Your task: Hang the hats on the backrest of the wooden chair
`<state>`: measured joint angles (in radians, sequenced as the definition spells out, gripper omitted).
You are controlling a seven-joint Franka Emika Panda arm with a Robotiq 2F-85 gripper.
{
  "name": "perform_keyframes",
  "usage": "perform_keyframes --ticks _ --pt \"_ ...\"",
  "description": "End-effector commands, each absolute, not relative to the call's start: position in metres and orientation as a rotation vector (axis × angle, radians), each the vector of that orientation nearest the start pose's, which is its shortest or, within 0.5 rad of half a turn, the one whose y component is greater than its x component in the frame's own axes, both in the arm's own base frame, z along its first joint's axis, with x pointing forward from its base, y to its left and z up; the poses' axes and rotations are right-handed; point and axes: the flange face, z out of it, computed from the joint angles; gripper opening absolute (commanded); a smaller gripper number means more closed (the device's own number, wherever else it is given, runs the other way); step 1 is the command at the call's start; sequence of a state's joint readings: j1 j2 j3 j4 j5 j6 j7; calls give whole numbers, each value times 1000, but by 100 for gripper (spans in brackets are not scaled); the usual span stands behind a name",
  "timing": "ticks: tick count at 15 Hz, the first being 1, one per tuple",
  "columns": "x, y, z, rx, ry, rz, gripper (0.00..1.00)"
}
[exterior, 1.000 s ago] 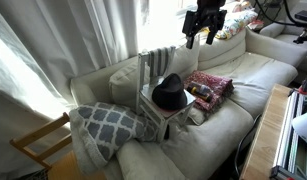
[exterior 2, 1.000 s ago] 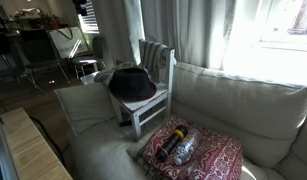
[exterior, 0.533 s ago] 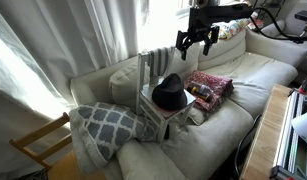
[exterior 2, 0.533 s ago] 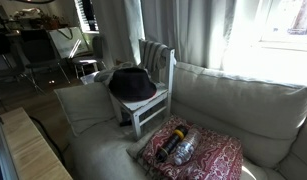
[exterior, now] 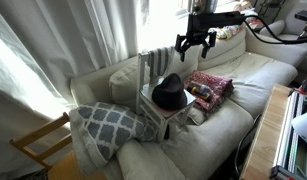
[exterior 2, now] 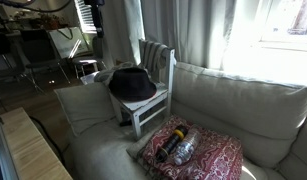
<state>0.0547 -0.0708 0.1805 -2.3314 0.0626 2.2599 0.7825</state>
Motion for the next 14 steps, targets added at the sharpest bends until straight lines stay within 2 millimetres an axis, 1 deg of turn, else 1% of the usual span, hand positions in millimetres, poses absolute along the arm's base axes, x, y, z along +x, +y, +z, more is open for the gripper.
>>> perform_keyframes --ticks 1,3,6,8,10,11,12,13,14 --pt "512 87 309 -2916 957 32 100" --pt "524 76 281 -2870 968 23 100" --pt "533 67 239 -2834 987 53 100" --pt "538 67 219 -2805 999 84 100" --pt "541 69 203 -2781 1008 114 95" --pt "543 70 198 -2760 1012 95 89" --pt "546 72 194 -2742 1019 95 76" --pt "548 72 191 -2732 1027 90 60" --pt "550 72 188 -2723 1034 84 53"
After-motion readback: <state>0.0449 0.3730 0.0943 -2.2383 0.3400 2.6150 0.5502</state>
